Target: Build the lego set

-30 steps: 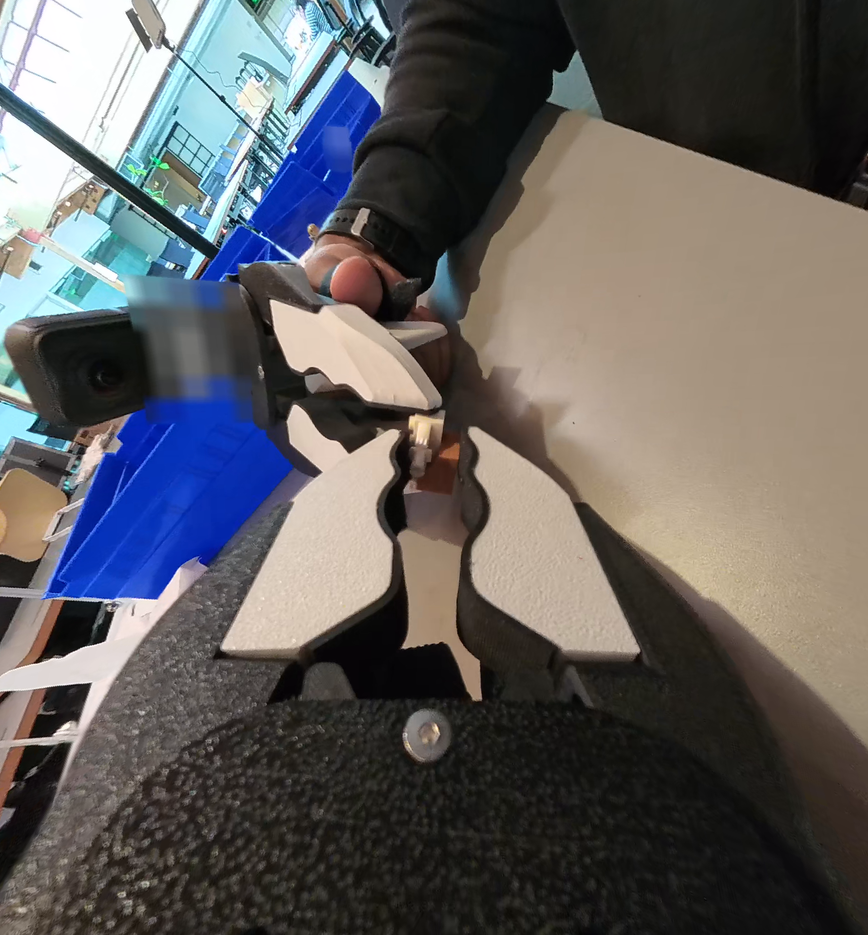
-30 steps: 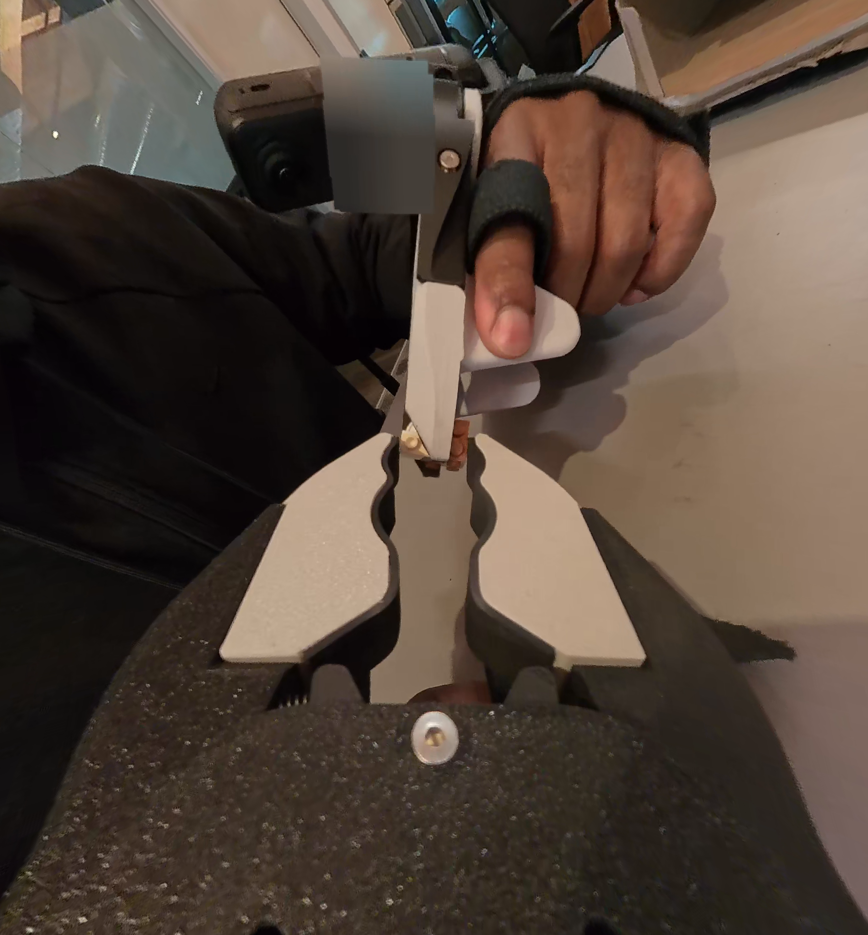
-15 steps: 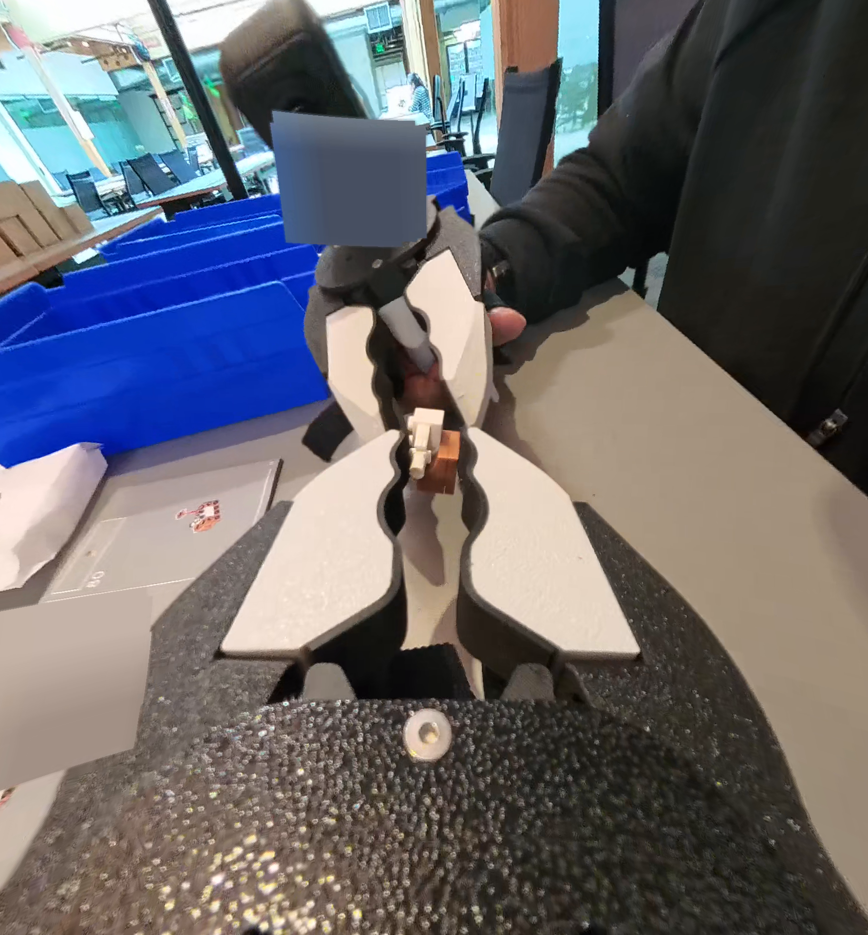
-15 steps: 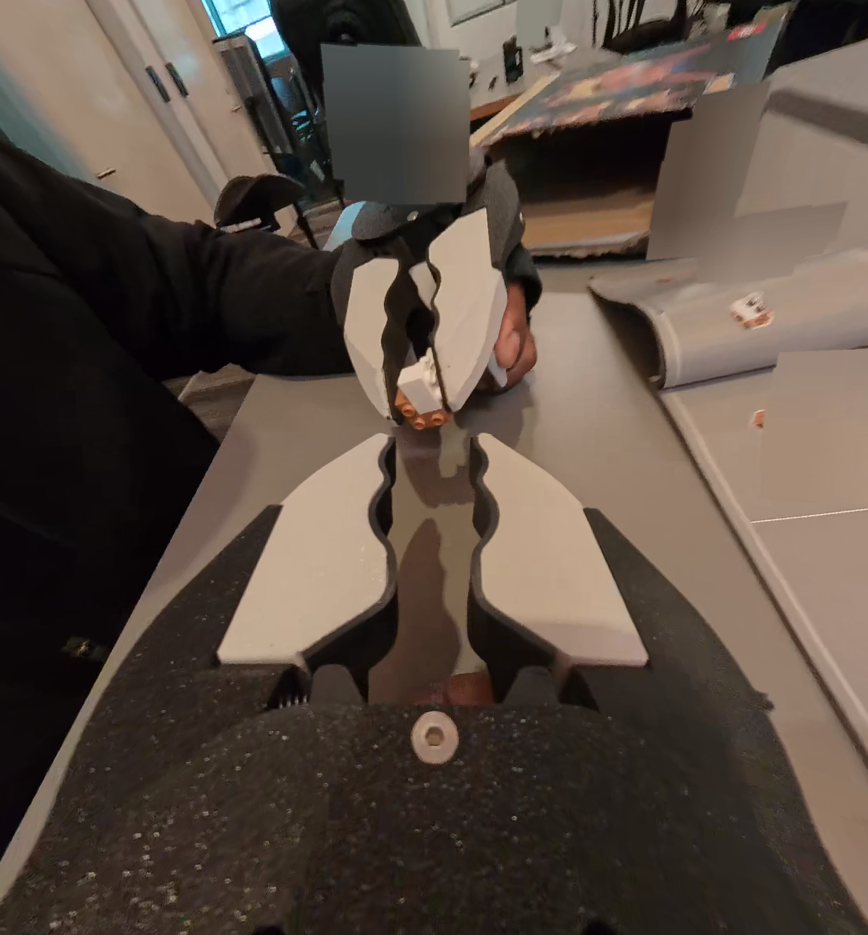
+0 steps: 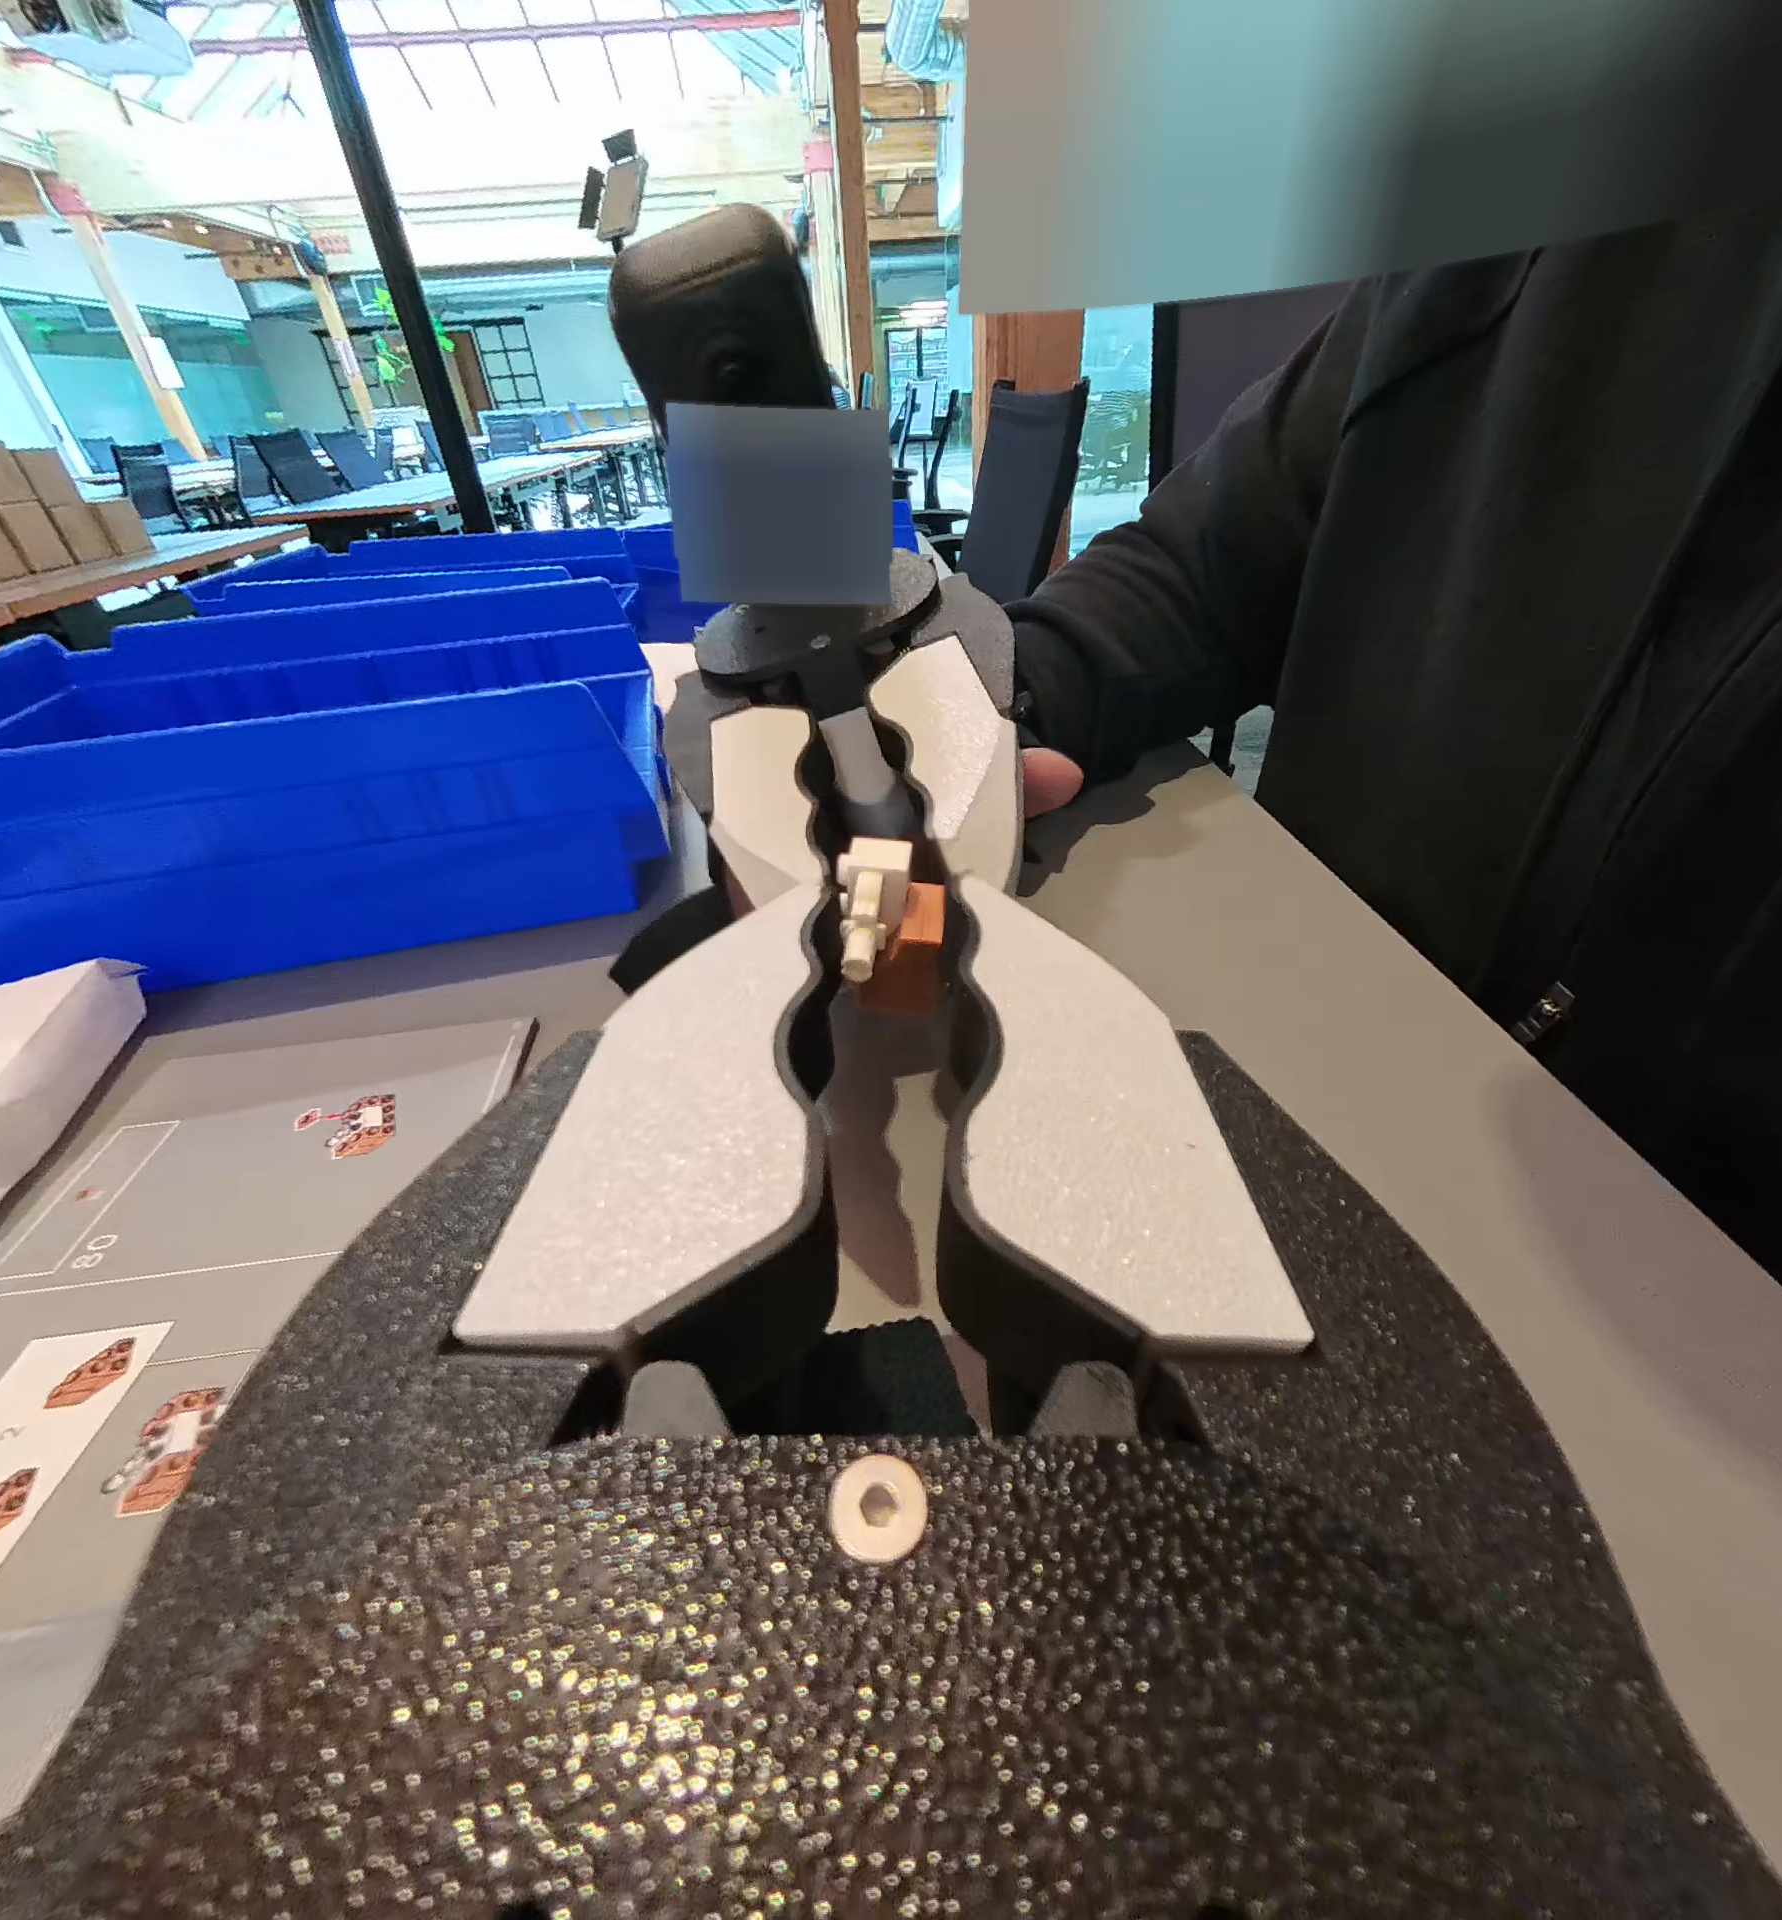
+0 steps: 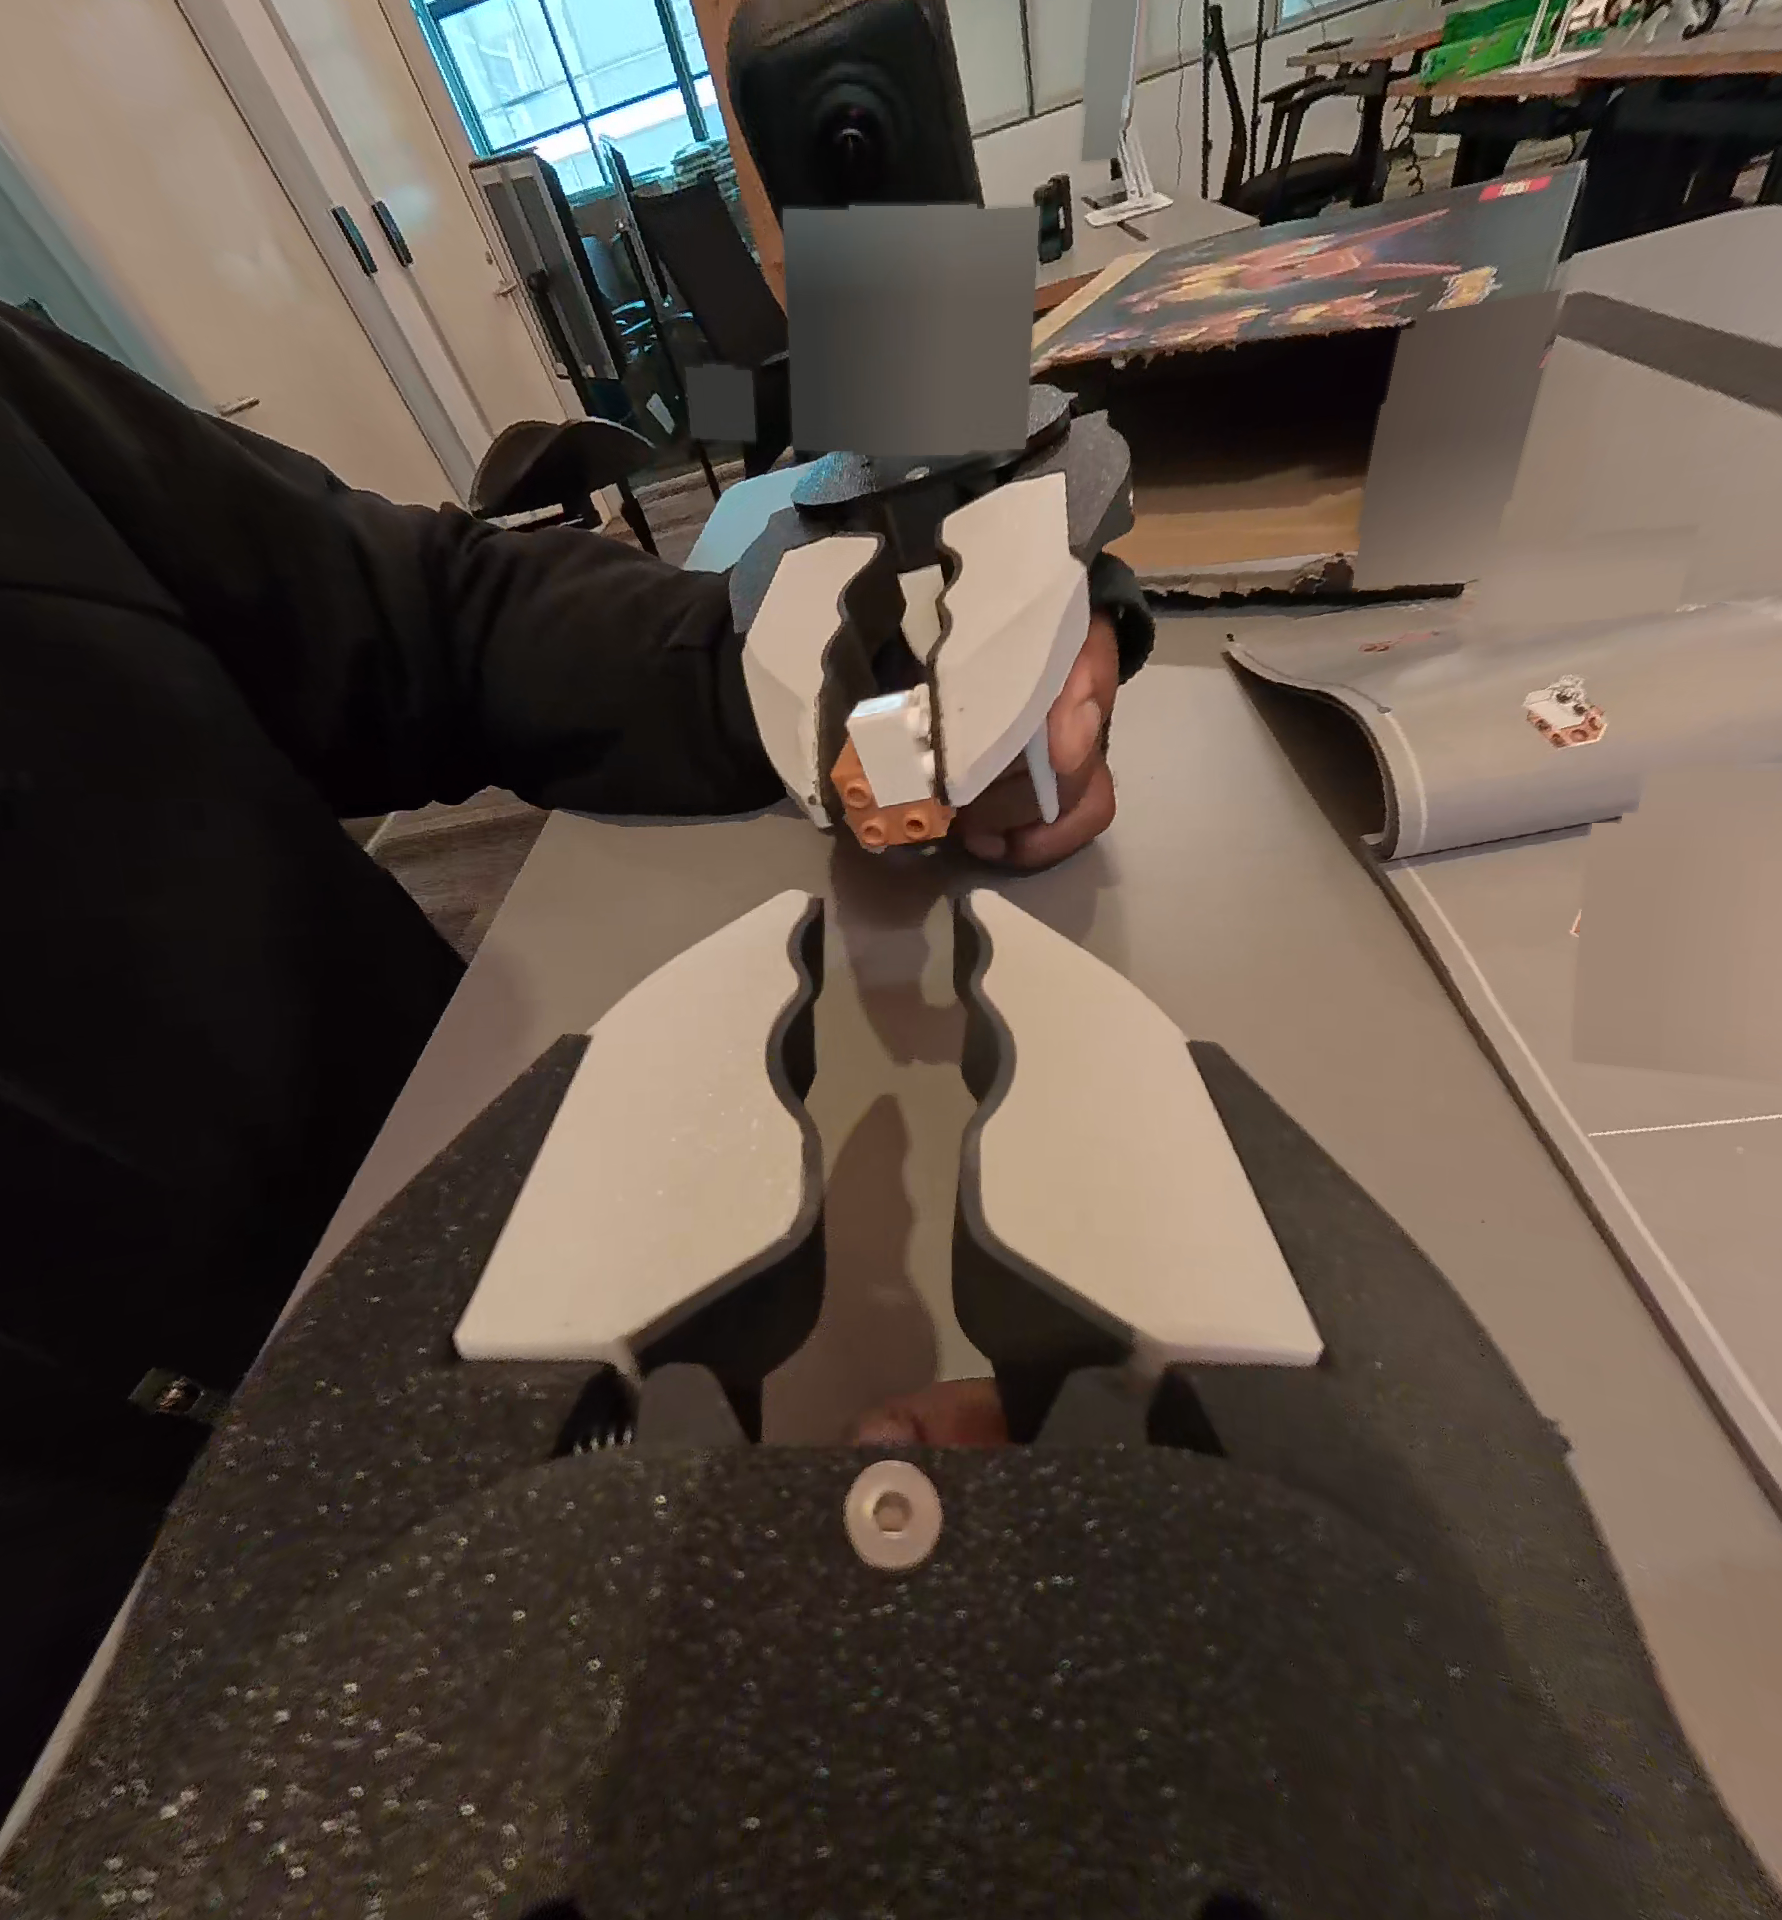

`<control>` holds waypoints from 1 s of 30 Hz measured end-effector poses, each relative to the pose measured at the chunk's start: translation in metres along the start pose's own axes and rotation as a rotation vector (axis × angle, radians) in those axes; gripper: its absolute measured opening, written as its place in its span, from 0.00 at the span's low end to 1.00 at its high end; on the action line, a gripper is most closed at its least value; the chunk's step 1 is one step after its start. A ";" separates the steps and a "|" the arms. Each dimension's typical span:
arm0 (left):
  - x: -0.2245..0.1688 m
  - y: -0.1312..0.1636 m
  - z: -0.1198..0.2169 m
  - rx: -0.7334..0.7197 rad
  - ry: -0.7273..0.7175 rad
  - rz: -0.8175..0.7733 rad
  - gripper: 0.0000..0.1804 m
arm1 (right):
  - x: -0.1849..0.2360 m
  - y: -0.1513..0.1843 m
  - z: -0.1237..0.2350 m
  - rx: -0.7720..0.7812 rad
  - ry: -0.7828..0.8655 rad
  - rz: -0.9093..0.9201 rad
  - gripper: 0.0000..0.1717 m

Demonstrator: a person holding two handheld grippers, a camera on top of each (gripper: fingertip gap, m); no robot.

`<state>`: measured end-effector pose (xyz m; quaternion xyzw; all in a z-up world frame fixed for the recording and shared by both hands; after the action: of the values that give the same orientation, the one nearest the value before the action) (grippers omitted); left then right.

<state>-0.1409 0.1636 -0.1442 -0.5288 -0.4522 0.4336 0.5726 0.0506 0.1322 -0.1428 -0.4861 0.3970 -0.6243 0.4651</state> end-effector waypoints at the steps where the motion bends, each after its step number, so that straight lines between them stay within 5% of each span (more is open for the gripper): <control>1: 0.000 0.000 0.000 0.001 -0.003 -0.006 0.10 | 0.000 0.001 -0.001 0.003 -0.007 -0.015 0.15; 13: -0.010 0.001 -0.004 -0.015 -0.090 -0.276 0.10 | 0.003 -0.003 0.001 -0.052 -0.103 -0.200 0.23; 20: -0.022 0.000 -0.010 0.096 -0.153 -0.536 0.10 | 0.002 -0.001 -0.001 -0.063 -0.099 -0.275 0.27; 30: -0.028 0.008 -0.018 0.192 -0.155 -0.650 0.11 | 0.001 0.003 -0.002 -0.047 -0.037 -0.241 0.14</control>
<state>-0.1292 0.1325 -0.1546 -0.2665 -0.5962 0.3080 0.6918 0.0495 0.1310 -0.1459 -0.5526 0.3412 -0.6572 0.3826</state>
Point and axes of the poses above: each gripper's, where its closed fingertips meet, z back along the fingers, y out of its underside, x = y × z across the jaws, the point moved 10 cm from there along z, back along the fingers, and after that the axes turned 1 degree about -y, right-handed, at the moved point
